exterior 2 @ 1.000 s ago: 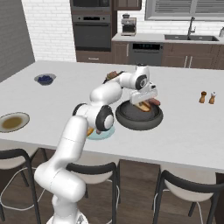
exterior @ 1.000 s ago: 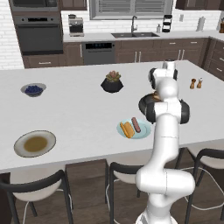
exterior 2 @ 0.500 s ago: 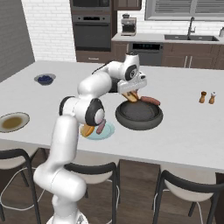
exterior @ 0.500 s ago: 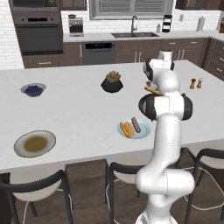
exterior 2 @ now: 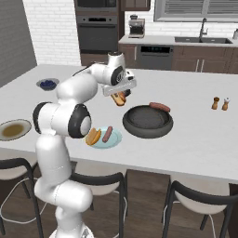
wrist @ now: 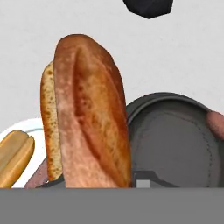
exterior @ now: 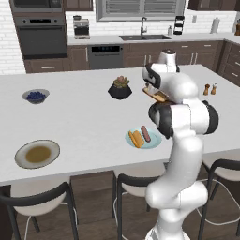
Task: Place one bun and one sausage from the bowl on each plate.
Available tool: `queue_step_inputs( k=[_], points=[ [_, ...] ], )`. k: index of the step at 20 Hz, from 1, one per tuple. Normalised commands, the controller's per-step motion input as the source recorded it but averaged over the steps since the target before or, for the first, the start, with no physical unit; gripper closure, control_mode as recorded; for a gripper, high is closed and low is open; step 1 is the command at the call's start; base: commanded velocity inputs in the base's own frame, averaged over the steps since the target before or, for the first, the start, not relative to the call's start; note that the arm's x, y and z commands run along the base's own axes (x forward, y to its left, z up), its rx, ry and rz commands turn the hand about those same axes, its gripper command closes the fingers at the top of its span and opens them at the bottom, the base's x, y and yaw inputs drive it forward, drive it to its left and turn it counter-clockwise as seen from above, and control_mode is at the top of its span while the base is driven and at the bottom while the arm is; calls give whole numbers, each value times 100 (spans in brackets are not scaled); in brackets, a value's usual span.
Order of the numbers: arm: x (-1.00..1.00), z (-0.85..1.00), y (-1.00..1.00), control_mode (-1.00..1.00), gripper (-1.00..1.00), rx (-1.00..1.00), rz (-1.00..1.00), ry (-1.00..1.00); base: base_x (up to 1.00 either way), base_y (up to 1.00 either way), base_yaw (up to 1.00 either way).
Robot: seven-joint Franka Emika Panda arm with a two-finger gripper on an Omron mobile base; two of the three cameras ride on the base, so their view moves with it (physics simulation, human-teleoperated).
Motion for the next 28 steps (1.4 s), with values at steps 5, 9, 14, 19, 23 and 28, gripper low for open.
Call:
queue_step_inputs(
  k=[5,9,14,19,23,28],
  points=[
    [-82,42,86,-100,100,0,-5,-11,0,0,0],
    [-66,27,98,-100,100,0,-5,-11,0,0,0],
    [-68,48,72,-100,100,0,-6,-5,0,0,0],
    [-68,48,41,-100,100,2,-6,-1,0,0,0],
    [-96,13,-8,-100,100,12,-8,2,0,0,0],
    [-91,11,-15,-100,100,17,-9,8,0,0,0]
  ],
)
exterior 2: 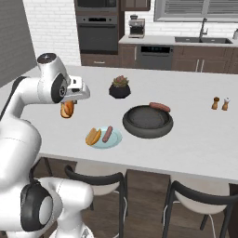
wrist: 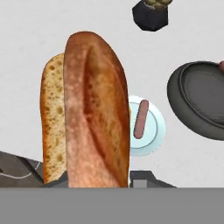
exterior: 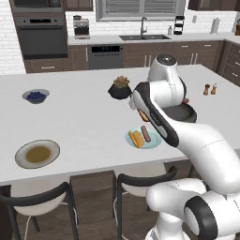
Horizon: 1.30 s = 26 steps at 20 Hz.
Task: Place one bun and one sausage from the bowl on each plate.
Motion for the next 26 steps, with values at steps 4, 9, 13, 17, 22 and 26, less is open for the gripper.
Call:
queue_step_inputs(
  k=[4,9,13,17,22,26],
  points=[
    [-29,-2,-13,-100,100,7,-5,10,0,0,0],
    [-2,-4,0,-100,100,0,0,2,0,0,0],
    [-1,0,0,-100,100,0,-2,0,0,0,0],
    [-1,0,10,100,100,0,-2,0,0,69,-12],
    [0,0,0,100,100,0,0,0,0,100,-23],
    [0,0,0,100,100,0,0,0,1,93,-18]
  ],
)
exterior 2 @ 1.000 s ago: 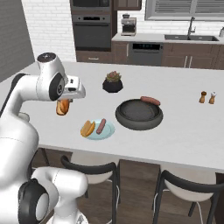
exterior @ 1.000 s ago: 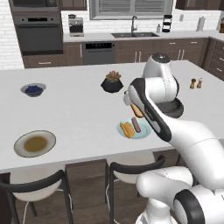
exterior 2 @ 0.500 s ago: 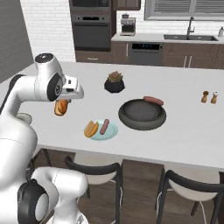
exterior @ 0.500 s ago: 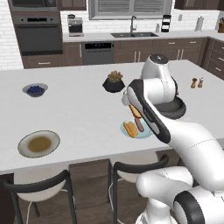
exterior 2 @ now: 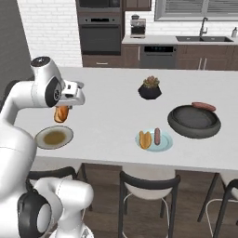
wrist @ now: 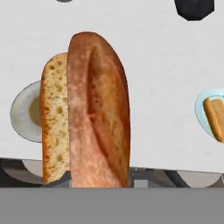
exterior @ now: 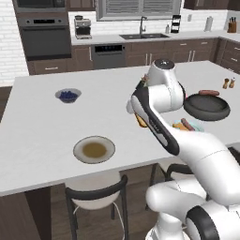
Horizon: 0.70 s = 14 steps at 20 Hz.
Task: Place one bun and one sausage from the bowl on each plate.
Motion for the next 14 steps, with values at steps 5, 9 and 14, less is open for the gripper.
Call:
queue_step_inputs(
  k=[5,9,14],
  points=[
    [48,-20,78,-100,100,0,3,20,0,0,0],
    [62,-56,94,-100,100,0,16,32,0,0,0],
    [61,-77,78,-100,100,4,21,33,0,0,0]
  ],
)
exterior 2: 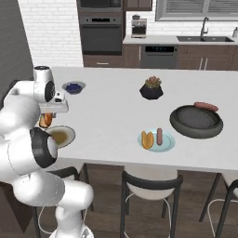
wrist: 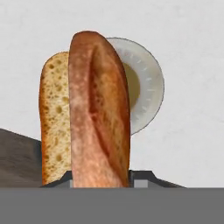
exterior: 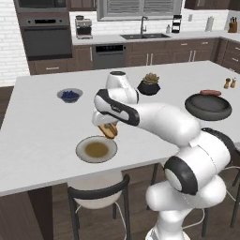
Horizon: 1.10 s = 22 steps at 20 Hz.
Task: Place one bun and one sausage from the bowl on each plate.
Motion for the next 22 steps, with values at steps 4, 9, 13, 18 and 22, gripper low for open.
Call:
queue_step_inputs(
  k=[4,9,13,18,22],
  points=[
    [41,-90,98,-100,100,-5,9,30,0,0,0],
    [14,-89,58,-100,100,-13,3,4,0,0,0],
    [1,-30,8,-100,100,-12,0,0,0,0,0],
    [1,-40,0,-100,100,-5,0,0,0,0,0],
    [22,-46,0,-100,100,-1,0,1,0,0,0]
  ],
)
